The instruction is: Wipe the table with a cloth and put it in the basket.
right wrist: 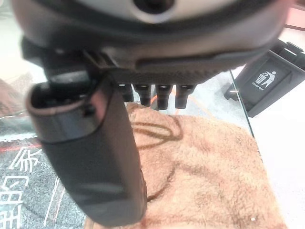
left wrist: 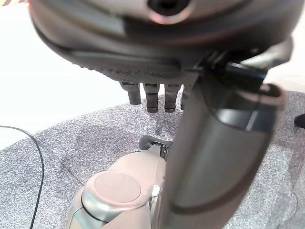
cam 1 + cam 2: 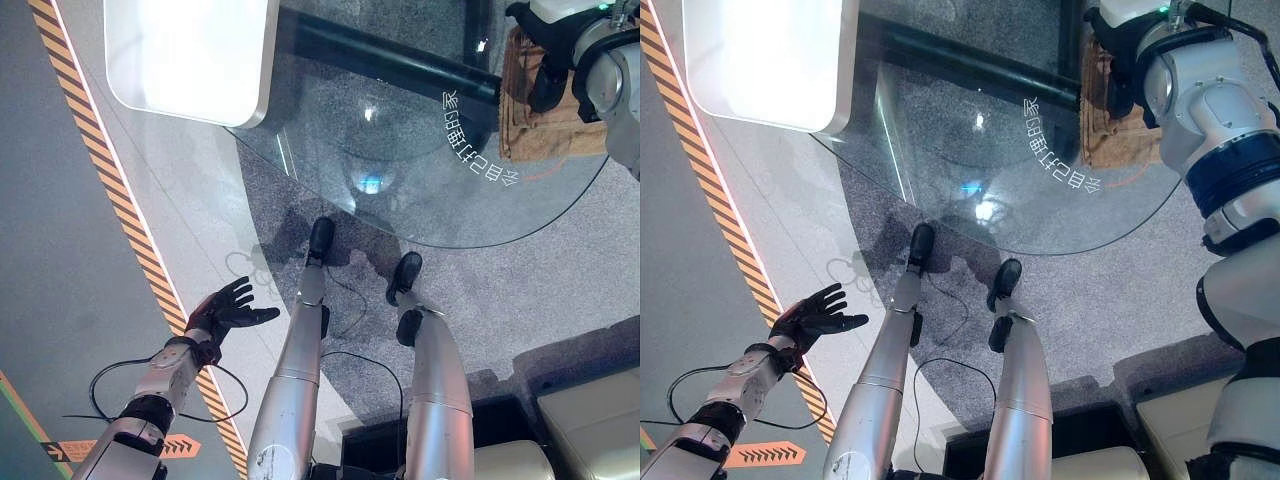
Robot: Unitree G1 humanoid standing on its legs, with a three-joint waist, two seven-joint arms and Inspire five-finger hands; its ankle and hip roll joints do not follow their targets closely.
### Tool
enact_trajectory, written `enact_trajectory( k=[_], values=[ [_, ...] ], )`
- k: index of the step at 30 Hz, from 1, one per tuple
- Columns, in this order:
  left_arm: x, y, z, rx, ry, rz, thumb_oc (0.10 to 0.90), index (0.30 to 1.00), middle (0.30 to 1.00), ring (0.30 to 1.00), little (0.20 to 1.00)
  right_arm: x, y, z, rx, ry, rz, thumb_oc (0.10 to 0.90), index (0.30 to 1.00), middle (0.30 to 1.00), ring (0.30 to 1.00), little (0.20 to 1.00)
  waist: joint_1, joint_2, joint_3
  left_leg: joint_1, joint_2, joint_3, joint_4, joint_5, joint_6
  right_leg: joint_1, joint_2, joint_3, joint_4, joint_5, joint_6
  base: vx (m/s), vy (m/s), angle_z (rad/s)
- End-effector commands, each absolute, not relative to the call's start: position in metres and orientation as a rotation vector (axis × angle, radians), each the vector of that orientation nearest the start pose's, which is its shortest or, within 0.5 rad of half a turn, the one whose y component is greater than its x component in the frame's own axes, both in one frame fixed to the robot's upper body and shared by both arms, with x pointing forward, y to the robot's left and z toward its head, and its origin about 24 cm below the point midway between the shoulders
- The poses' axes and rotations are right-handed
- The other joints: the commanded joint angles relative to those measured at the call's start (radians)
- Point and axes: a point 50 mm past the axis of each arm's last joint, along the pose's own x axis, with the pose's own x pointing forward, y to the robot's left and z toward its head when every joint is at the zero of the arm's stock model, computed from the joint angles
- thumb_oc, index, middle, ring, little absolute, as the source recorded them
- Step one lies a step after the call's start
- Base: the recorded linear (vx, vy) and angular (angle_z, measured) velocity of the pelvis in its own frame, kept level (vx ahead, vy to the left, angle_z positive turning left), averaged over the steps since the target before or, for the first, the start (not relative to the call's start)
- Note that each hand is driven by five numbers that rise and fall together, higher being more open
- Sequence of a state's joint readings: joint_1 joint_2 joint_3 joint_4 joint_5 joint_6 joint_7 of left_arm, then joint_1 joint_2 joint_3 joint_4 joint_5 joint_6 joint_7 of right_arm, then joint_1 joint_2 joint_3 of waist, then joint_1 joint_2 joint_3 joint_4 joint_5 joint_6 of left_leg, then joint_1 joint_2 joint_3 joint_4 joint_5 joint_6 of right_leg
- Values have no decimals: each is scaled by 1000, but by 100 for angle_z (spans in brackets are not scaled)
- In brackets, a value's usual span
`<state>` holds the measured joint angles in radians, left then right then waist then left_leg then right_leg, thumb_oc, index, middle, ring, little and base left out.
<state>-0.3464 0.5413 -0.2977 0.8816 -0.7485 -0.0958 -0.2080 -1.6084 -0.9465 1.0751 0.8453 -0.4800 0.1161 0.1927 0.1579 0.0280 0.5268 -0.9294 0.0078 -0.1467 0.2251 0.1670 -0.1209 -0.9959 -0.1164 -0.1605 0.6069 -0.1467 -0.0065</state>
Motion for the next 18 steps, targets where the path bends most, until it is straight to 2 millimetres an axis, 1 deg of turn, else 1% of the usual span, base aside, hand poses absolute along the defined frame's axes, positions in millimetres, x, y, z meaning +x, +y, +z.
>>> enact_trajectory(
  k=[1, 6, 11, 18],
  values=[
    [263, 293, -28, -82, 464, 54, 800, 900, 900, 900, 900, 388, -257, 344, -1948, 63, -184, 100, 300, 300, 300, 200, -17, 9, -7, 24, -74, 104, 93, -119, 93, 76, 60, -55, -240, 151, 21, 0, 0, 0],
    [263, 292, -28, -85, 463, 51, 800, 900, 900, 900, 900, 388, -256, 344, -1939, 66, -176, 100, 300, 300, 300, 200, -18, 8, -7, 23, -73, 105, 90, -117, 93, 76, 60, -55, -244, 154, 21, 0, 0, 0],
    [264, 290, -29, -86, 462, 53, 800, 900, 900, 900, 900, 388, -260, 340, -1924, 75, -169, 100, 300, 300, 300, 200, -20, 7, -7, 25, -73, 106, 82, -114, 93, 77, 62, -55, -249, 157, 23, 0, 0, 0],
    [263, 293, -28, -86, 460, 53, 800, 900, 900, 900, 900, 388, -263, 336, -1920, 83, -163, 100, 300, 300, 300, 200, -20, 8, -7, 27, -73, 108, 76, -111, 93, 79, 62, -57, -255, 159, 24, 0, 0, 0]
  ],
)
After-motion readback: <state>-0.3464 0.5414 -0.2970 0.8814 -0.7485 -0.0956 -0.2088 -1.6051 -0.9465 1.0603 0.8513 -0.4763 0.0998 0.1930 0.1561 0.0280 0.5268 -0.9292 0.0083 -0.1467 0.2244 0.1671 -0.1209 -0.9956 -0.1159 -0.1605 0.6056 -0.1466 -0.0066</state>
